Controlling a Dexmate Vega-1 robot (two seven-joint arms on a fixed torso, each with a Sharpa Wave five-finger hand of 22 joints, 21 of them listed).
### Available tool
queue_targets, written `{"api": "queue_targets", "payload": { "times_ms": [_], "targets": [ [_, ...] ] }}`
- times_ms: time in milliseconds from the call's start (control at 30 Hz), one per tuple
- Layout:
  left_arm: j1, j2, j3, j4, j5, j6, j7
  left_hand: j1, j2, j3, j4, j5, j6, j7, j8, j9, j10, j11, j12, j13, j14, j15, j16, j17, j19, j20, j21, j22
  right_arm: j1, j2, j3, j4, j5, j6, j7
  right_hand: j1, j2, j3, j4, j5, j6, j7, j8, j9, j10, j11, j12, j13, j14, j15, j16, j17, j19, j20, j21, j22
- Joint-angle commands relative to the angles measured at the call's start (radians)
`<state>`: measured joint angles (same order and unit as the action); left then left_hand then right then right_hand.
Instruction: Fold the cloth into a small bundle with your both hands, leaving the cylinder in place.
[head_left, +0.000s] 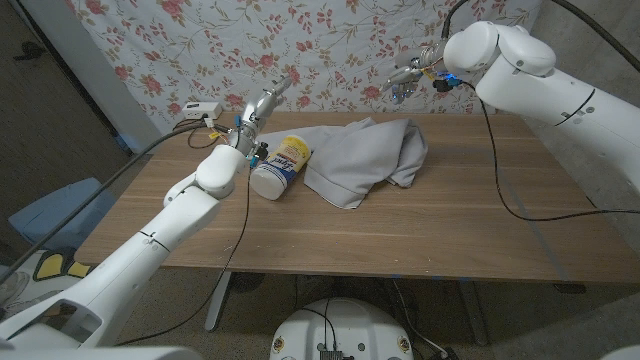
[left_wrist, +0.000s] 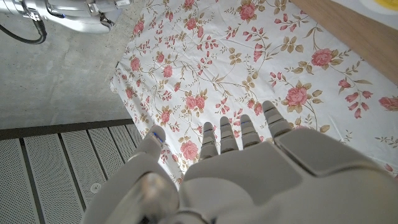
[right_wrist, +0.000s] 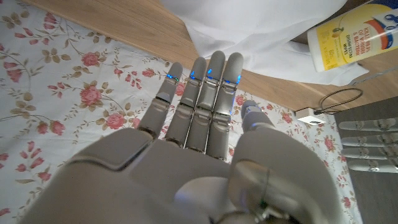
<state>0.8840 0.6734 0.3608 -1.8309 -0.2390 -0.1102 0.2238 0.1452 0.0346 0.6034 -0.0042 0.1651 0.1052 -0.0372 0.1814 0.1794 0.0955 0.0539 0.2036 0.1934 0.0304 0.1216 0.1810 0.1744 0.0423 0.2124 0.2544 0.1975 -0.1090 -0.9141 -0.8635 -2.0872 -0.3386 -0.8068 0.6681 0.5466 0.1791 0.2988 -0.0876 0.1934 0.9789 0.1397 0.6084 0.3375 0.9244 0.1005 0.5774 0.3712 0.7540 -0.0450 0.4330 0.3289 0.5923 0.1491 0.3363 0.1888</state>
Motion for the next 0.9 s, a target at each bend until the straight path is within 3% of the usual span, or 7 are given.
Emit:
{"api": "queue_targets", "payload": {
  "times_ms": [33, 100, 200, 300, 367, 600, 900],
  "targets": [
    [-0.008, -0.001, 0.005, -0.001, 0.014, -0.002, 0.0, -0.007, -0.003, -0.007, -0.002, 0.008, 0.004, -0.002, 0.004, 0.002, 0.007, 0.0, 0.005, 0.004, 0.003, 0.006, 0.003, 0.004, -0.004, 0.002, -0.006, 0.004, -0.375, 0.121, 0.28, -0.083, 0.022, -0.232, -0.665, -0.042, -0.01, 0.039, 0.04, -0.017, -0.308, -0.073, -0.156, -0.067, -0.331, 0.001, -0.157, -0.049, -0.227, 0.044, -0.136, -0.004, -0.054, -0.002, -0.033, 0.001],
    [-0.013, -0.006, 0.005, 0.01, 0.012, -0.016, -0.003, -0.008, -0.004, -0.007, -0.003, 0.008, 0.001, -0.005, 0.003, 0.002, 0.006, 0.0, 0.004, 0.004, 0.003, 0.006, 0.003, 0.004, -0.003, 0.002, -0.006, 0.004, -0.519, 0.145, 0.415, -0.027, 0.139, 0.077, -0.796, -0.067, -0.02, 0.034, 0.042, -0.017, -0.454, -0.114, -0.252, -0.105, -0.455, -0.012, -0.234, -0.077, -0.323, 0.052, -0.175, -0.007, -0.104, -0.014, -0.063, -0.001],
    [-0.021, -0.017, 0.004, 0.049, 0.001, -0.07, -0.018, -0.01, -0.005, -0.01, -0.005, 0.008, -0.008, -0.015, 0.0, 0.002, 0.0, -0.002, 0.002, 0.004, 0.0, 0.004, 0.003, 0.004, -0.002, 0.002, -0.006, 0.004, -0.617, 0.183, 0.516, 0.148, 0.328, 0.554, -0.838, -0.085, -0.023, 0.031, 0.038, -0.018, -0.585, -0.176, -0.342, -0.133, -0.582, -0.026, -0.316, -0.104, -0.465, 0.055, -0.225, -0.017, -0.206, -0.046, -0.114, -0.003],
    [-0.031, -0.029, 0.004, 0.101, -0.027, -0.145, -0.059, -0.014, -0.007, -0.014, -0.01, 0.01, -0.035, -0.036, -0.006, 0.001, -0.02, -0.005, -0.003, 0.004, -0.011, -0.009, 0.0, 0.004, -0.003, 0.002, -0.008, 0.004, -0.619, 0.269, 0.529, 0.38, 0.51, 0.941, -0.766, -0.105, -0.023, 0.026, 0.043, -0.018, -0.625, -0.201, -0.377, -0.141, -0.638, -0.031, -0.352, -0.118, -0.55, 0.059, -0.245, -0.026, -0.267, -0.088, -0.137, -0.004],
    [-0.035, -0.034, 0.006, 0.123, -0.041, -0.17, -0.078, -0.017, -0.004, -0.015, -0.01, 0.012, -0.048, -0.04, -0.008, 0.001, -0.027, -0.01, -0.004, 0.004, -0.028, -0.013, -0.005, 0.004, -0.007, -0.004, -0.01, 0.004, -0.597, 0.322, 0.516, 0.511, 0.597, 1.101, -0.698, -0.129, -0.029, 0.017, 0.051, -0.019, -0.644, -0.215, -0.396, -0.144, -0.673, -0.033, -0.372, -0.128, -0.606, 0.06, -0.253, -0.035, -0.299, -0.106, -0.144, -0.005],
    [-0.028, -0.044, 0.001, 0.156, -0.085, -0.186, -0.101, -0.028, 0.006, -0.018, -0.006, 0.015, -0.072, -0.045, -0.008, -0.001, -0.053, -0.013, -0.01, 0.003, -0.058, -0.022, -0.008, 0.005, -0.021, -0.017, -0.017, 0.004, -0.53, 0.507, 0.483, 0.828, 0.813, 1.41, -0.545, -0.191, -0.065, -0.018, 0.07, -0.013, -0.707, -0.222, -0.425, -0.149, -0.727, -0.043, -0.39, -0.147, -0.671, 0.067, -0.256, -0.059, -0.332, -0.092, -0.144, -0.007],
    [-0.027, -0.024, -0.016, 0.176, -0.124, -0.187, -0.134, -0.04, 0.02, -0.02, 0.001, 0.018, -0.091, -0.034, -0.007, -0.002, -0.069, -0.014, -0.01, 0.002, -0.077, -0.027, -0.006, 0.005, -0.029, -0.031, -0.021, 0.004, -0.464, 0.582, 0.486, 1.008, 0.956, 1.489, -0.41, -0.239, -0.08, -0.04, 0.087, 0.001, -0.666, -0.191, -0.409, -0.15, -0.702, -0.036, -0.378, -0.159, -0.665, 0.034, -0.245, -0.082, -0.337, -0.124, -0.141, -0.008]
  ]
}}
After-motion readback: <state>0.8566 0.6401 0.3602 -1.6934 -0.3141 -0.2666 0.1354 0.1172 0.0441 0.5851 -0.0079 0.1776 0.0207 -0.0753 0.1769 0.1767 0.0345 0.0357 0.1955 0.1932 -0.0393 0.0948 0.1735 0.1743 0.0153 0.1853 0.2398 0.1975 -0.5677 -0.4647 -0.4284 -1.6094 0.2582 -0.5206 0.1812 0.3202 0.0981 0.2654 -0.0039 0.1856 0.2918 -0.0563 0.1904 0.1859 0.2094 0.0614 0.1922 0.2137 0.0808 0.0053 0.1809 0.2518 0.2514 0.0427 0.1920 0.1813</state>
